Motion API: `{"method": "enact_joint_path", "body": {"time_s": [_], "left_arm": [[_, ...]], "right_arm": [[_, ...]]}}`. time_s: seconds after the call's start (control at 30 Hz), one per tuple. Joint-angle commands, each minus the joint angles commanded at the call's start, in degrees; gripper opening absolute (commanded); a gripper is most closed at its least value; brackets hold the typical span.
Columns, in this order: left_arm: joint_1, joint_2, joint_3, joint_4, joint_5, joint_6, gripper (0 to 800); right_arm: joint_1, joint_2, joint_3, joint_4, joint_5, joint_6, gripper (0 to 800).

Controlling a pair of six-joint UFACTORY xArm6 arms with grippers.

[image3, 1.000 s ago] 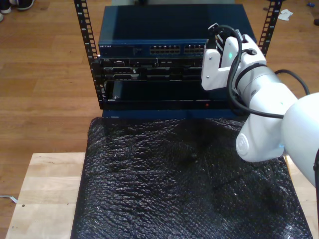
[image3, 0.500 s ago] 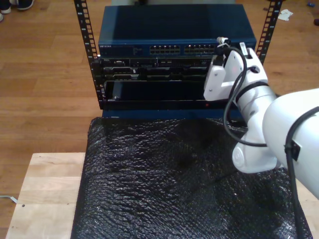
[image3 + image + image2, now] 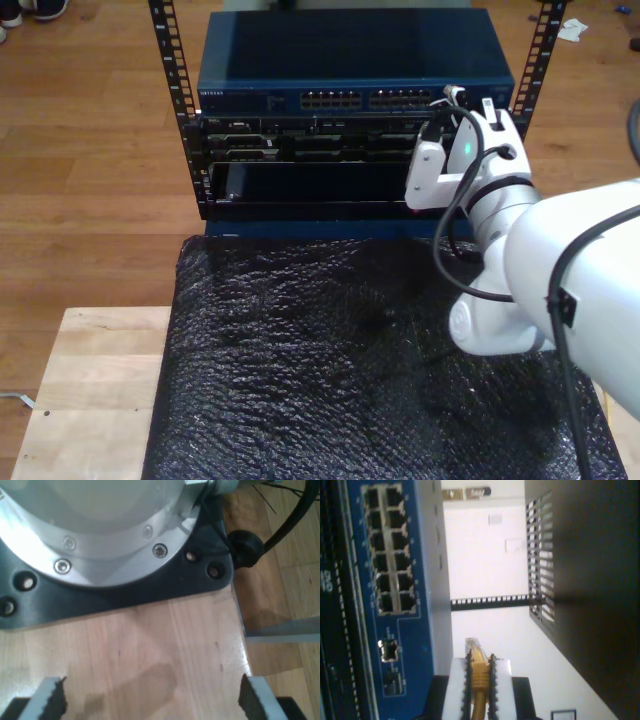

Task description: Grab the cable and plug it in

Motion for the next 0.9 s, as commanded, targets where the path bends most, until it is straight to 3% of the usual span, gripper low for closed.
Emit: {"method": "enact_joint_path", "body": {"time_s": [0.33, 0.9], "left_arm": [[0.0, 0.09, 0.0, 0.0, 0.0, 0.0, 800], [0.0, 0.0, 0.0, 0.0, 0.0, 0.0, 800]], "right_arm": [[2.81, 3.69, -4.22, 7.47, -0.88, -2.11, 0], [3.69, 7.65, -6.33, 8.97, -1.67, -2.2, 0]]}}
